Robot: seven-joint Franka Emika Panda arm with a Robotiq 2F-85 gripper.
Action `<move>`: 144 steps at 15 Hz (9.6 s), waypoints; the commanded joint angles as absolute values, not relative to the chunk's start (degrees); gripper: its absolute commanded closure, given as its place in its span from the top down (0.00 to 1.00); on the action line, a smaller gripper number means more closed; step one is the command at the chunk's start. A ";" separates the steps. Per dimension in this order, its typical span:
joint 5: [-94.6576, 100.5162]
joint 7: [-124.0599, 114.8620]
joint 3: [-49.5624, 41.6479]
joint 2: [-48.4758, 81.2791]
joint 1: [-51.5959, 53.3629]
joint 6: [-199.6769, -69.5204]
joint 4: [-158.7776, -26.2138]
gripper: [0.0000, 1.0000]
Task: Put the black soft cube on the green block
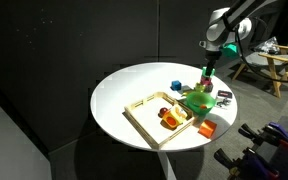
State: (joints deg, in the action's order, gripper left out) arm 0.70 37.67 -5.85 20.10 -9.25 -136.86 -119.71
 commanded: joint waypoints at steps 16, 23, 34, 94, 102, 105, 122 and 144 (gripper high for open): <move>3.07 36.41 -3.29 27.36 -10.31 -141.52 -116.38 1.00; 4.28 36.44 -3.50 29.33 -11.09 -142.91 -115.52 1.00; 4.37 33.39 -3.73 30.96 -11.63 -142.50 -114.10 1.00; 5.15 -13.43 -12.98 14.50 -8.33 -143.28 -134.33 1.00; 3.51 -21.33 -13.54 16.49 -7.97 -144.25 -134.33 1.00; 2.82 -24.05 -13.84 17.55 -7.59 -144.96 -134.54 1.00; 0.92 -26.45 -14.57 22.39 -6.08 -147.42 -132.85 1.00; 3.02 -19.80 -15.22 19.47 -6.48 -140.59 -133.07 0.03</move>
